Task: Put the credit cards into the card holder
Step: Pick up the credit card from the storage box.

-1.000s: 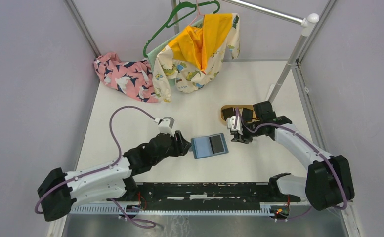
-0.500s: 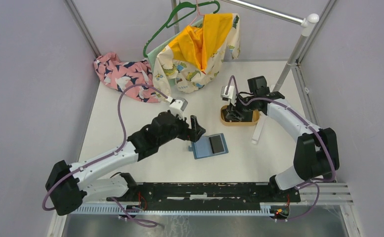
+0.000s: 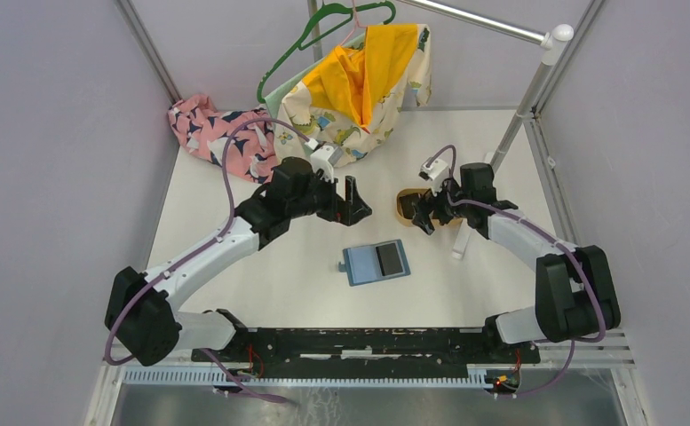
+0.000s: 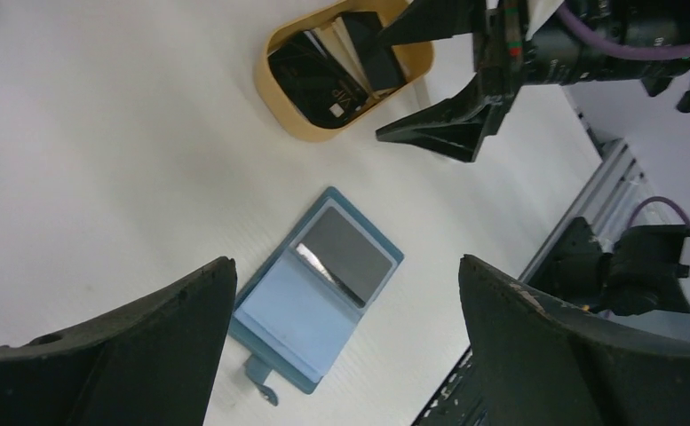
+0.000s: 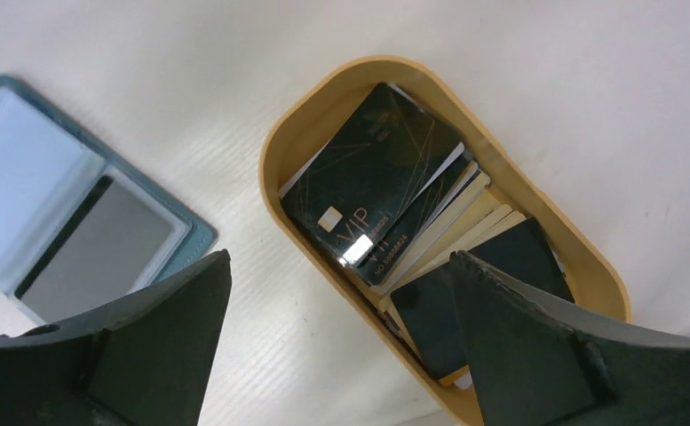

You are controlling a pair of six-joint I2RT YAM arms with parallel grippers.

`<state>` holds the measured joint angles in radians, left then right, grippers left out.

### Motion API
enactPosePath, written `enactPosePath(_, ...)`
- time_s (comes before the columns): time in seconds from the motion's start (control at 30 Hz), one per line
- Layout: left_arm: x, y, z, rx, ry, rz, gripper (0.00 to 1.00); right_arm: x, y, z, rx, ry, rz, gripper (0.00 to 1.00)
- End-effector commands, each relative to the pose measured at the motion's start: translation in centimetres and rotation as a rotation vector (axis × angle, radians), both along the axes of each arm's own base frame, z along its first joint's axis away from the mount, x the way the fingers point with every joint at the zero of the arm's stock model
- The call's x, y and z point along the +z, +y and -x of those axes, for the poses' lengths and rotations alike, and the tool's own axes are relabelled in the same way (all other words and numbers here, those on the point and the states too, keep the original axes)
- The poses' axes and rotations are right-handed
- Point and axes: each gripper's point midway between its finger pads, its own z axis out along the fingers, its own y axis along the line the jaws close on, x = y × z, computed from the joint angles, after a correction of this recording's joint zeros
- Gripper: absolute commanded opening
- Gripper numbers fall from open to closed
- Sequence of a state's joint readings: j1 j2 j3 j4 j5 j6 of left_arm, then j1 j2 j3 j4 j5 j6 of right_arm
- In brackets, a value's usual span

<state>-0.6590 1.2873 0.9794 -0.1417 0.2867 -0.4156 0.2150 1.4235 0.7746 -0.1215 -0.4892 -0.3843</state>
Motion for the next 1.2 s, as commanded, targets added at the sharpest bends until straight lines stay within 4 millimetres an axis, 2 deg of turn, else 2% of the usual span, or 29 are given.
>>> enactPosePath(0.0,0.7,2.3,-1.2,0.024,-0.122,-0.097,1.00,4.2,1.0,-3.3,-0.172,-0.084,-0.193,0.98)
enactPosePath(0.17,-0.4,3.1,-0.9,0.037,-0.115,-0.136,1.00,3.7,2.4,-4.4,-0.266,0.061,-0.319,0.96)
enactPosePath(0.37,0.1,3.4,-0.9,0.034,-0.138,-0.150,0.94,2.2,0.0,-5.4,-0.479,0.087,-0.300,0.84)
enactPosePath(0.73,-1.0,2.5,-0.5,-0.016,-0.091,-0.144,0.92,-1.4,0.8,-5.9,-0.480,0.212,-0.277,0.72)
enactPosePath(0.87,-0.9,2.3,-0.4,-0.024,-0.088,-0.136,0.92,-2.2,0.5,-5.8,-0.491,0.220,-0.259,0.71)
enactPosePath(0.97,-0.9,2.1,-0.4,-0.032,-0.086,-0.133,0.91,-2.7,1.4,-5.0,-0.461,0.268,-0.294,0.67)
enactPosePath(1.17,-0.9,2.2,-0.3,-0.032,-0.085,-0.136,0.91,-2.9,2.3,-4.4,-0.444,0.317,-0.348,0.67)
